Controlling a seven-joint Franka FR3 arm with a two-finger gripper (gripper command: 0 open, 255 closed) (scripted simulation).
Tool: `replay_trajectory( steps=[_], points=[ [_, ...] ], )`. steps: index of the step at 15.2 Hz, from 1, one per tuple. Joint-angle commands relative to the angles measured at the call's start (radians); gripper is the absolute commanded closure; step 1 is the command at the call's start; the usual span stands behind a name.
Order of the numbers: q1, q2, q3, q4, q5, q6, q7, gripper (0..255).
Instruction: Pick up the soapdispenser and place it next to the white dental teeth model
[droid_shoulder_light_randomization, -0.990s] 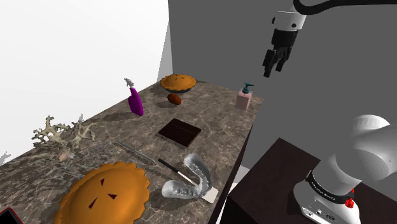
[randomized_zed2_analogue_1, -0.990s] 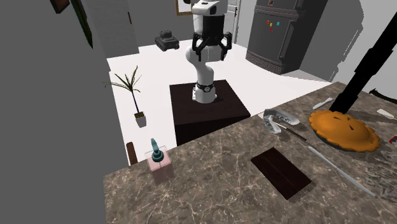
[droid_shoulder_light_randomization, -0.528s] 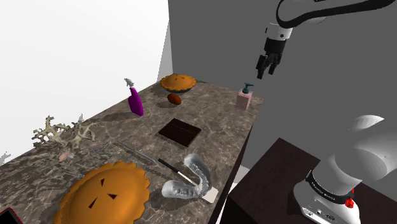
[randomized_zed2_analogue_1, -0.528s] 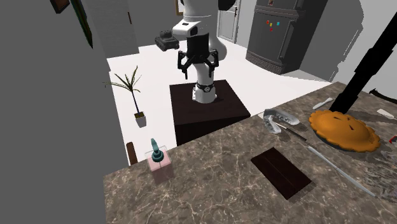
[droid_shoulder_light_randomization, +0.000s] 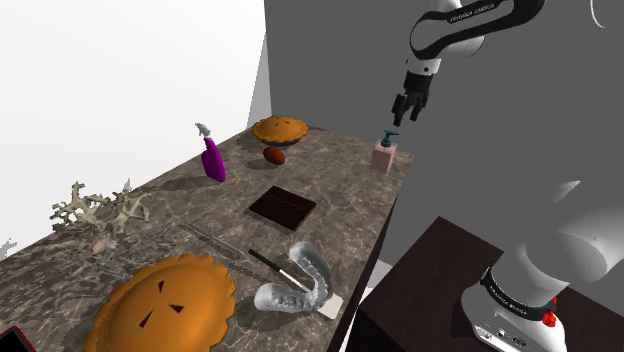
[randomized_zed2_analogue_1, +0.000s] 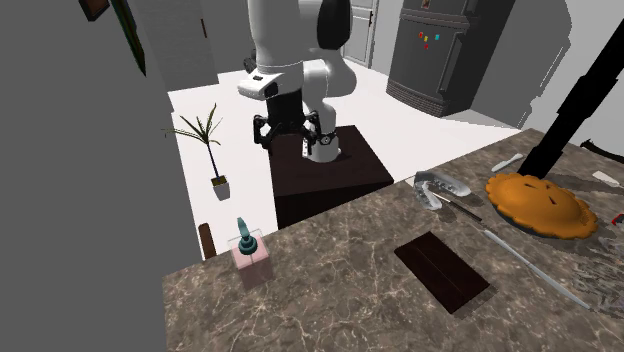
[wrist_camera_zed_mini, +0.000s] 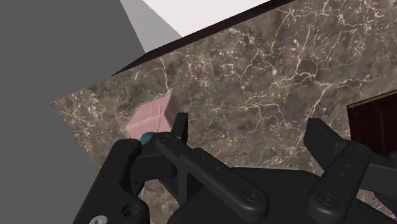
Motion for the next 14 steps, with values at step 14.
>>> replay_trajectory(
  steps=[14],
  points=[
    [-0.143, 0.597, -0.074, 0.442, 0.325, 0.075, -0.293, 0]
  ],
)
